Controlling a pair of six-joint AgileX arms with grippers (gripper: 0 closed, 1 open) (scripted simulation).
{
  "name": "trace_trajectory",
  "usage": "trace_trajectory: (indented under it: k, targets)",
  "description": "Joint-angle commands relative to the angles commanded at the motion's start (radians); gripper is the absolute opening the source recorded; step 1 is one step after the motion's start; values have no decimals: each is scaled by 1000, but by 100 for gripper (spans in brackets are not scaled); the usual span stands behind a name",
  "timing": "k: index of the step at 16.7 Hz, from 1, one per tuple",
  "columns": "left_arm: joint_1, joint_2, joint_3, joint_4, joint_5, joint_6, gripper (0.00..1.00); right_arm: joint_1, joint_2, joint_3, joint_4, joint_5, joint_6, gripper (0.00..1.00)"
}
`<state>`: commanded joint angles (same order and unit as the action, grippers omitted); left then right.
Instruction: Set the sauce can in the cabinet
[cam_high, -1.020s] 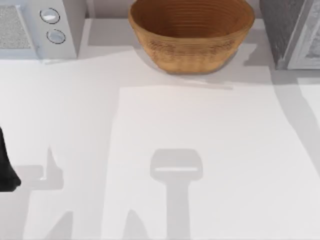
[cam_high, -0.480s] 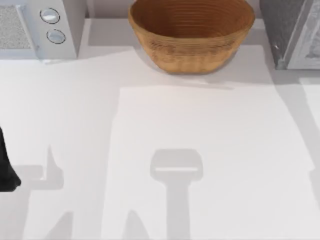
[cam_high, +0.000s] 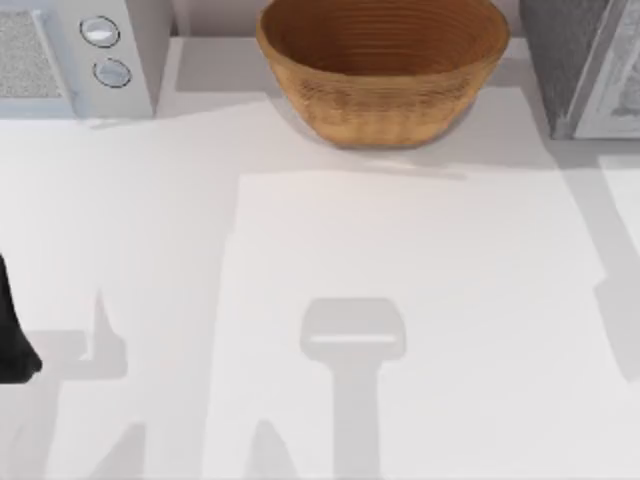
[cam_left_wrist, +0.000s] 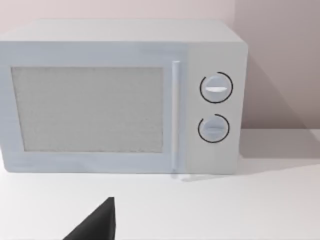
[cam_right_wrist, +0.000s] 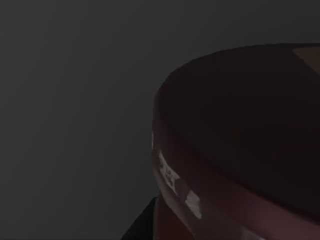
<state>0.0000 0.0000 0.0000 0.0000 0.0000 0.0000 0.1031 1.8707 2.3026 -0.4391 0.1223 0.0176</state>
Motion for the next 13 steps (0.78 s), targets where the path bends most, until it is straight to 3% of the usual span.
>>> trace_trajectory:
  k: [3,13]
  targets:
    - [0,0,0,0,0,0,100,0,0,0,0,0,0,0]
    - [0,0,0,0,0,0,100,0,0,0,0,0,0,75]
